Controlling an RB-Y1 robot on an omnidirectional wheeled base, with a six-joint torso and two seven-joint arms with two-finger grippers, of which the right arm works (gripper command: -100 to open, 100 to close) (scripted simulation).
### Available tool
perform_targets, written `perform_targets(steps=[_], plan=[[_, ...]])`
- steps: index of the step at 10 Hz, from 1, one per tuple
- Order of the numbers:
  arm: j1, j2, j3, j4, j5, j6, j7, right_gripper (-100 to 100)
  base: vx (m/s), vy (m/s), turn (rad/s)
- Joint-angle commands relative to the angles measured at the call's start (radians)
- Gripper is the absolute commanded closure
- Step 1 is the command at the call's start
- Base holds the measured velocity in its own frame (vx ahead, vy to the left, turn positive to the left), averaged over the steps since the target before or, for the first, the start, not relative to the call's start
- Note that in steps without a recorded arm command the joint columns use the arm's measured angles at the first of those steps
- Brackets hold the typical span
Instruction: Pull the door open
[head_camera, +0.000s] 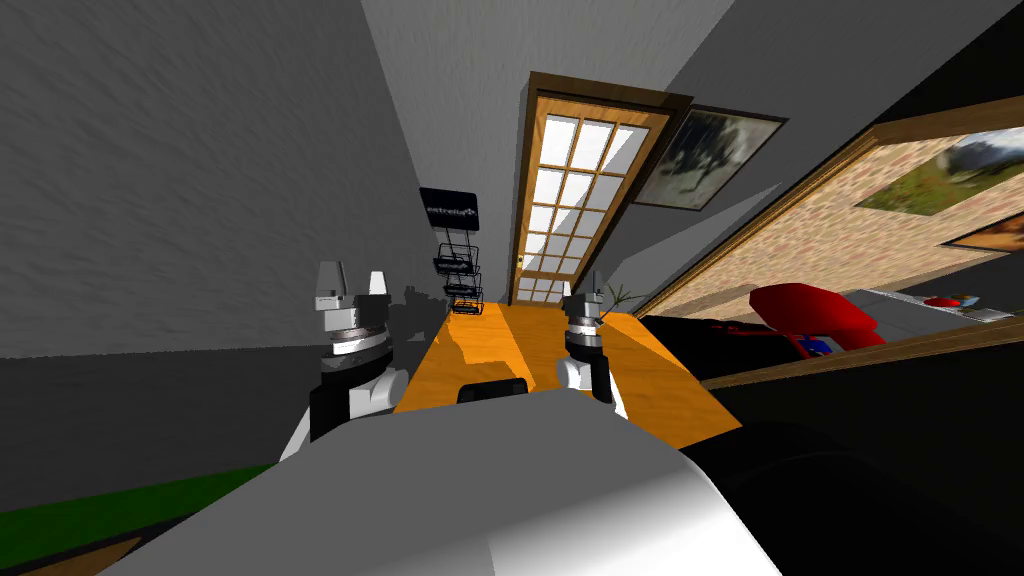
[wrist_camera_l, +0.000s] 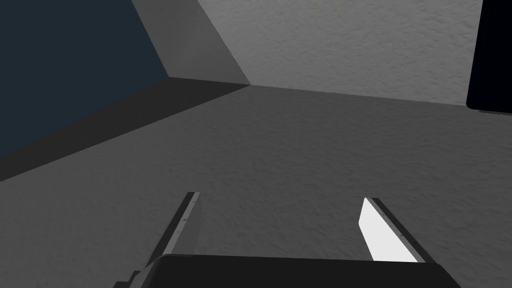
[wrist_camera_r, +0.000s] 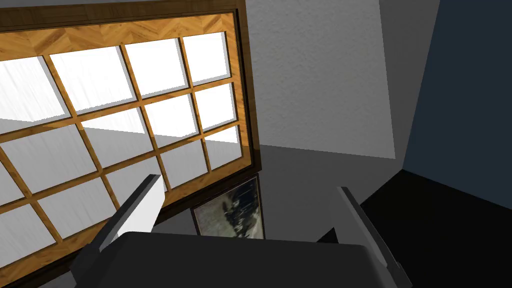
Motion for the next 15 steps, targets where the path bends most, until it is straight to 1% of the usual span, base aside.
perform_targets(steps=[1,2,4,7,8,9,10,11,12,13,15], plan=[[-0.004,-0.012,0.014,0.024,-0.025,-0.017,-0.019,-100,0.107,0.001,0.044],[-0.006,-0.015,0.019,0.032,-0.033,-0.022,-0.025,-100,0.16,-0.004,0.032],[-0.011,-0.028,0.036,0.061,-0.063,-0.042,-0.048,-100,0.174,-0.006,0.033],[-0.022,-0.055,0.073,0.123,-0.128,-0.086,-0.098,-100,0.192,-0.005,0.059],[-0.024,-0.06,0.08,0.136,-0.141,-0.094,-0.108,-100,0.17,0.006,0.031],[-0.029,-0.071,0.096,0.163,-0.169,-0.113,-0.129,-100,0.144,-0.007,0.044],[-0.031,-0.077,0.104,0.176,-0.182,-0.122,-0.14,-100,0.137,-0.009,0.047],[-0.036,-0.088,0.119,0.203,-0.21,-0.141,-0.161,-100,0.148,-0.034,0.058],[-0.038,-0.094,0.128,0.218,-0.226,-0.151,-0.173,-100,0.131,-0.02,0.052],[-0.044,-0.106,0.147,0.249,-0.258,-0.173,-0.198,-100,0.132,-0.001,0.066],[-0.049,-0.119,0.165,0.28,-0.29,-0.194,-0.222,-100,0.133,-0.004,0.045]])
